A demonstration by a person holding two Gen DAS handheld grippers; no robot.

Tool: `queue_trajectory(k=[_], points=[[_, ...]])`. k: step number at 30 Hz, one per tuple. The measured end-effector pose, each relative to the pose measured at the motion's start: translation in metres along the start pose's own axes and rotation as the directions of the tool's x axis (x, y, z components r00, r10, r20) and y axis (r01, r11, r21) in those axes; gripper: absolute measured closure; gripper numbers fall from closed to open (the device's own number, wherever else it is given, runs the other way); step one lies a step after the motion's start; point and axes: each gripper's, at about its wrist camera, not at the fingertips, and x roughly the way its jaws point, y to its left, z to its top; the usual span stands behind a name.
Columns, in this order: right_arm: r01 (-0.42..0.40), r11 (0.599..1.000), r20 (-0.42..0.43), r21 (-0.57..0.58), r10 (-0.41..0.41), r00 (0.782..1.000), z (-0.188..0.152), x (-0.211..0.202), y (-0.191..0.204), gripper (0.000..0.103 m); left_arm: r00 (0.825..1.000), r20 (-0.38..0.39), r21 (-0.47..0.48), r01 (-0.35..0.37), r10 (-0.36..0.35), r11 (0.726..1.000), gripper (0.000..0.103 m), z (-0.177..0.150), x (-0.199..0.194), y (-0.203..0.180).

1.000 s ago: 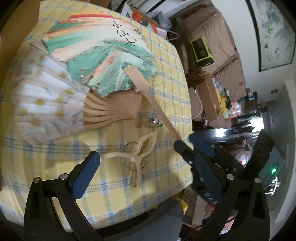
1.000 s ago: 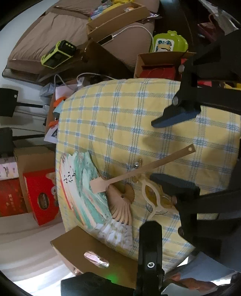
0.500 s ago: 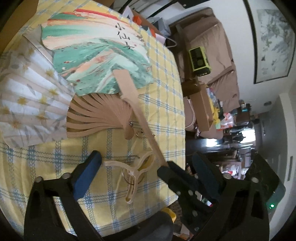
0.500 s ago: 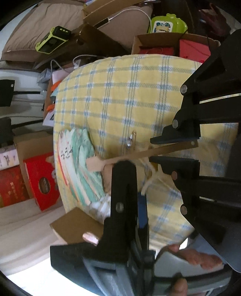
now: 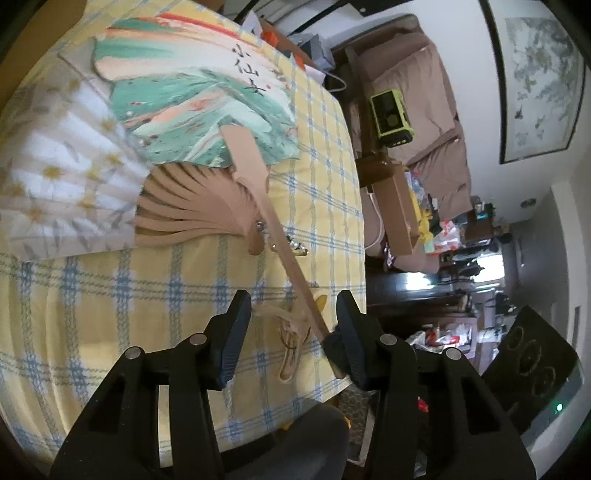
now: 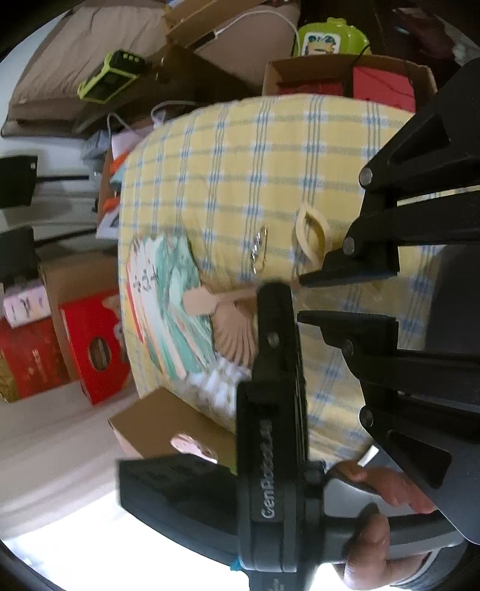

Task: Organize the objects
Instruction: 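Grasp the wooden handle of the round paper fan with the right gripper, then lift the round paper fan with the right gripper toward the box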

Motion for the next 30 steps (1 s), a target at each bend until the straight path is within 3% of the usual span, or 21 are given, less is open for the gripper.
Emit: queue_trajectory(k=[2, 4, 12, 15, 17, 19, 21, 30], points=[[0.013, 1.000, 0.008, 0.003, -0.013, 1.000, 0.000, -0.004, -0.005, 0.085, 1.000, 0.001, -0.007, 0.004, -0.004, 1.000, 0.058, 0.001, -0.002, 0.002], [0.033, 0.999, 0.015, 0.002, -0.033, 0.999, 0.002, -0.006, -0.009, 0.076, 1.000, 0.004, -0.008, 0.012, -0.012, 1.000, 0.058, 0.001, -0.003, 0.001], [0.068, 0.997, -0.037, -0.046, -0.069, 0.997, 0.003, 0.016, -0.007, 0.069, 0.999, -0.023, -0.014, 0.024, -0.024, 1.000, 0.056, 0.006, 0.010, -0.003], [0.029, 0.998, -0.065, -0.050, -0.032, 0.997, 0.001, 0.028, -0.004, 0.093, 0.999, -0.045, -0.028, 0.029, -0.031, 0.999, 0.056, 0.007, 0.017, 0.001], [0.013, 0.999, -0.068, -0.049, -0.016, 0.998, 0.000, 0.030, -0.003, 0.094, 0.998, -0.053, -0.029, 0.042, -0.044, 0.999, 0.064, 0.006, 0.021, 0.003], [0.007, 0.998, -0.057, -0.064, -0.011, 0.998, -0.002, 0.029, 0.001, 0.094, 0.999, -0.048, -0.011, 0.024, -0.024, 1.000, 0.081, 0.005, 0.020, 0.003], [-0.016, 0.998, -0.050, -0.064, 0.013, 0.999, -0.003, 0.026, 0.004, 0.095, 0.999, -0.042, 0.004, 0.024, -0.023, 1.000, 0.089, 0.002, 0.018, 0.001], [-0.038, 0.996, -0.012, -0.077, 0.037, 0.999, -0.001, 0.007, 0.015, 0.095, 1.000, 0.021, 0.087, 0.015, -0.017, 0.996, 0.088, -0.011, -0.010, -0.016]])
